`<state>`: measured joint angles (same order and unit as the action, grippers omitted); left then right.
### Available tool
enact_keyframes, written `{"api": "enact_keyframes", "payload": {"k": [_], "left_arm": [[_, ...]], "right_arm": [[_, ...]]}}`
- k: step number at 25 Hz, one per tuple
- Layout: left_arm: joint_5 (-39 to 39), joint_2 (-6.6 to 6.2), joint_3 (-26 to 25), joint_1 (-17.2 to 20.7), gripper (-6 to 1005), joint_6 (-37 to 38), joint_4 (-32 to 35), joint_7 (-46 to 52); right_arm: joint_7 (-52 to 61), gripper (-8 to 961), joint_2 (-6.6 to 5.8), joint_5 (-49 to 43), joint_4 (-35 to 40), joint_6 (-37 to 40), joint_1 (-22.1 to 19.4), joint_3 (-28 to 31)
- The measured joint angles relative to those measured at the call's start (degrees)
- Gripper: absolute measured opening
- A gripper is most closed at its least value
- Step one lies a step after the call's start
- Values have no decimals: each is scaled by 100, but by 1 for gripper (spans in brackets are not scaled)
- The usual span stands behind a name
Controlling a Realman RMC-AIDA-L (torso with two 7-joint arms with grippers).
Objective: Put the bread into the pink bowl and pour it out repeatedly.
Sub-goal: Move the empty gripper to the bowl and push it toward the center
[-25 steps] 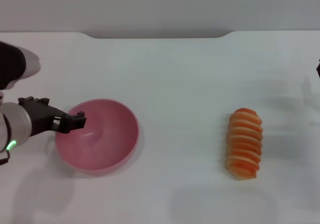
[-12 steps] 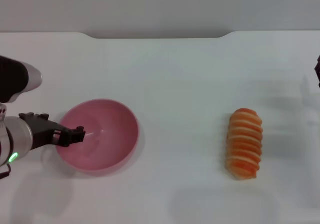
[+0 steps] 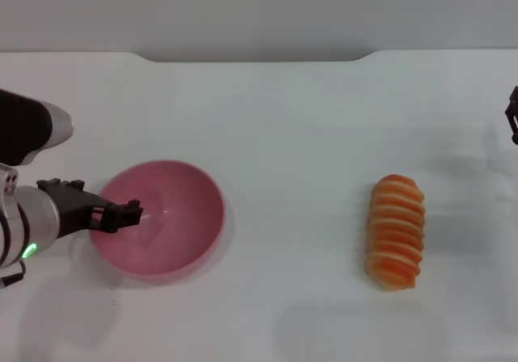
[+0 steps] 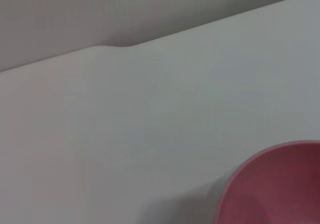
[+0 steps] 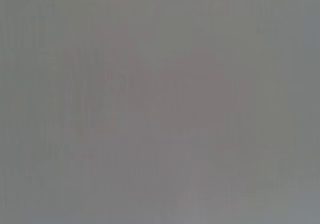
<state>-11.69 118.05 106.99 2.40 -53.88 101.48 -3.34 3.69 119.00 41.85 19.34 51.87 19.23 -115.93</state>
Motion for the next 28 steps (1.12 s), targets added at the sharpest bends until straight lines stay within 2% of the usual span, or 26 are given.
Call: {"api": "enact_keyframes", "payload": {"k": [8,14,19,25,28], "left_arm": [[0,-1,13,-9,848,48,-25,3],[-123,-6,0,-285,847,-82,-352,4],[-161,-10,-2,-421,746,-309,-372,-17],[388,0,268,-568,625,-484,-201,89],[446,0,282,-627,482,-481,-218,144]], "right_arm": [[0,540,7,1,-1,-9,2,1],[0,539,9,0,11,-11,12,1],[0,538,9,0,13,-11,12,0],[8,536,9,-4,5,-16,9,1],[10,536,9,-6,3,-18,3,2]]}}
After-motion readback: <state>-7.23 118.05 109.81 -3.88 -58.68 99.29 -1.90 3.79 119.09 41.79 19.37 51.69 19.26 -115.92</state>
